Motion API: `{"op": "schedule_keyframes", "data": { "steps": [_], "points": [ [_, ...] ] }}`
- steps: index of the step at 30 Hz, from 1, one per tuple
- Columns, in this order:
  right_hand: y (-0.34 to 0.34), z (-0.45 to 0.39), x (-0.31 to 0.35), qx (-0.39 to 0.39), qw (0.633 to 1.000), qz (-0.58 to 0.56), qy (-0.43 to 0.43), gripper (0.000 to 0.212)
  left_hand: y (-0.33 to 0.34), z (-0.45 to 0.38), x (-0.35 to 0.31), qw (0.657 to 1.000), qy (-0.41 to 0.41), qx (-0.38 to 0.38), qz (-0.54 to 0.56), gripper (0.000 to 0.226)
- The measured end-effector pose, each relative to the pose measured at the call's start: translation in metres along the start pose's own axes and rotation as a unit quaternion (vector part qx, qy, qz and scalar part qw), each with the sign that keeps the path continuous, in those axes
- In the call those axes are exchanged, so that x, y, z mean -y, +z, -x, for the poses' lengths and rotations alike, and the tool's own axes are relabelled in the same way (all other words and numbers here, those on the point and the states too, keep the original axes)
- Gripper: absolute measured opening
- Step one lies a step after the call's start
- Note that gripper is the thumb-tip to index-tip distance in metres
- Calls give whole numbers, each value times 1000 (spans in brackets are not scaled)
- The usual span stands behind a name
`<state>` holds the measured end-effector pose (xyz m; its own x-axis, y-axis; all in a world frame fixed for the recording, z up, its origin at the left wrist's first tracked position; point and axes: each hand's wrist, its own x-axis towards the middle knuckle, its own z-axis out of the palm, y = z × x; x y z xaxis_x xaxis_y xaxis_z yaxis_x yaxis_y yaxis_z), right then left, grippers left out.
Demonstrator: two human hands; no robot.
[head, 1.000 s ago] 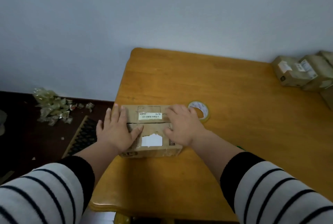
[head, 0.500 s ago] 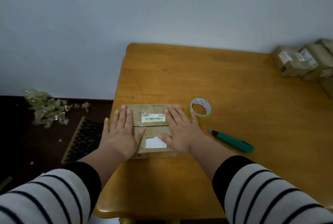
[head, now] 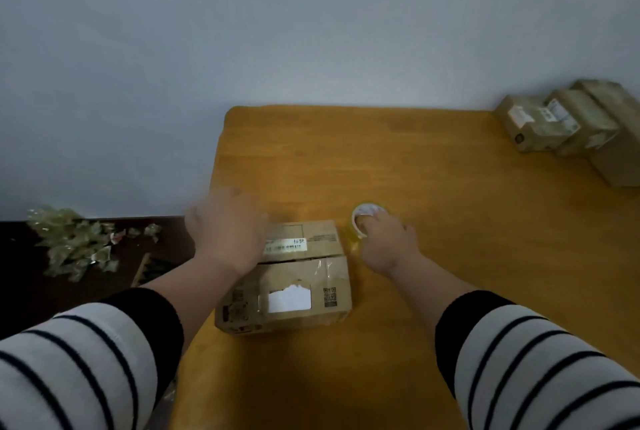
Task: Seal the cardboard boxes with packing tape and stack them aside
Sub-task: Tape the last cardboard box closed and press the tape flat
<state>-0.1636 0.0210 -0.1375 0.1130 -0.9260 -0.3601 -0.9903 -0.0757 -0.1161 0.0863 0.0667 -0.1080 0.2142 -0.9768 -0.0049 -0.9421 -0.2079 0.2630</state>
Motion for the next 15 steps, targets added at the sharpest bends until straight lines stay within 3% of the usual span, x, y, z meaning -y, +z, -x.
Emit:
{"op": "schedule_keyframes", "data": {
  "steps": [3, 15],
  "points": [
    [2, -19, -18, 44, 998, 38, 11, 55, 1, -14, -22, 1000, -6, -13, 17, 38],
    [5, -64, -43, 148, 978, 125, -77, 24, 35, -53, -76, 997, -78, 12, 23, 36]
  ]
}}
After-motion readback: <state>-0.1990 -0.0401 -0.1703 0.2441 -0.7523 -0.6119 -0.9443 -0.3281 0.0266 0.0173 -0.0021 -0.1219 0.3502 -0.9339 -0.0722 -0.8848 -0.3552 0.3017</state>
